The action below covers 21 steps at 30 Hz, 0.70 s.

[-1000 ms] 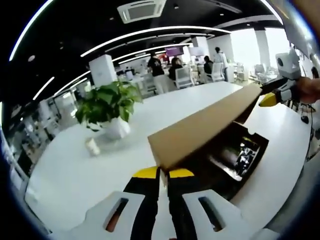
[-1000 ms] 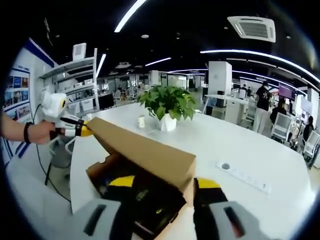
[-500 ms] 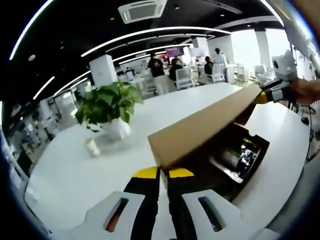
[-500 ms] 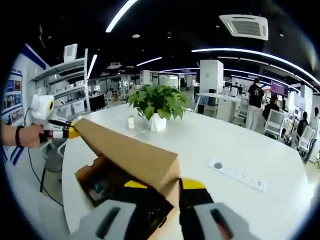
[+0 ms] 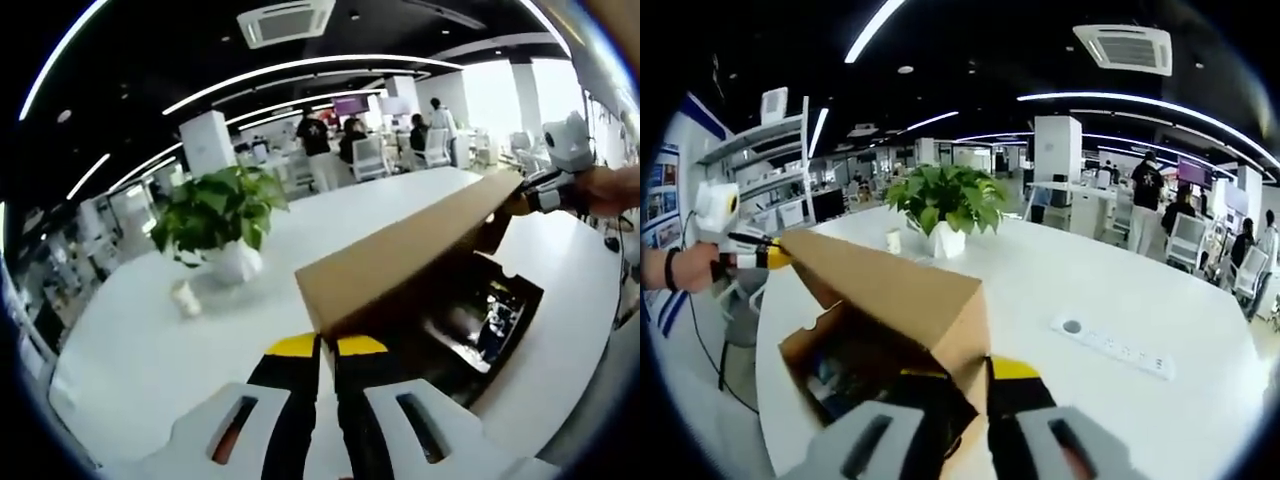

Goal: Operate the shoe box by opening the lid, removing the specified soft item, and placing it in the target area until the item is outside and the box remains undamaged.

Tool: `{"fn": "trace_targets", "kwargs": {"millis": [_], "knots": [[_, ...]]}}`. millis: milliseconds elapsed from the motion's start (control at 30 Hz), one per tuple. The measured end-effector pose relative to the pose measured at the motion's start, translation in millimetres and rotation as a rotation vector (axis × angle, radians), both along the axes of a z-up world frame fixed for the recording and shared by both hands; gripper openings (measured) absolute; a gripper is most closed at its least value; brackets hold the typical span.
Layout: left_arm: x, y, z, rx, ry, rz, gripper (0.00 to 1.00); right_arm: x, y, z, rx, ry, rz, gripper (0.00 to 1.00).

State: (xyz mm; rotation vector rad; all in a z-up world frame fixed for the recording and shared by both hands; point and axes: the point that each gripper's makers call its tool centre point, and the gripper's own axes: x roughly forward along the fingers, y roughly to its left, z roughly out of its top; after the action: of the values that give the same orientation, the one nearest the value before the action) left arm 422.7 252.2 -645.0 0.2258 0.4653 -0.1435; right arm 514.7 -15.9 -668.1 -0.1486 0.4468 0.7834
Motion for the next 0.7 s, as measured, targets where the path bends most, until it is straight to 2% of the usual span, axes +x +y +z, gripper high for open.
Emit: {"fn": "trace_targets", "kwargs": {"millis": [367,700], "knots": [[11.0,4.1,1.9,-0.007,-0.02,0.012,0.02,4.5,1.0,-11.8,-0.004,0.018,-0.011,0.05],[20.4,6.4,-2.6,0.005,-0.016,0.02,0.02,10.5,1.8,-12.3,0.007,0.011,-0.012,0.03]]}}
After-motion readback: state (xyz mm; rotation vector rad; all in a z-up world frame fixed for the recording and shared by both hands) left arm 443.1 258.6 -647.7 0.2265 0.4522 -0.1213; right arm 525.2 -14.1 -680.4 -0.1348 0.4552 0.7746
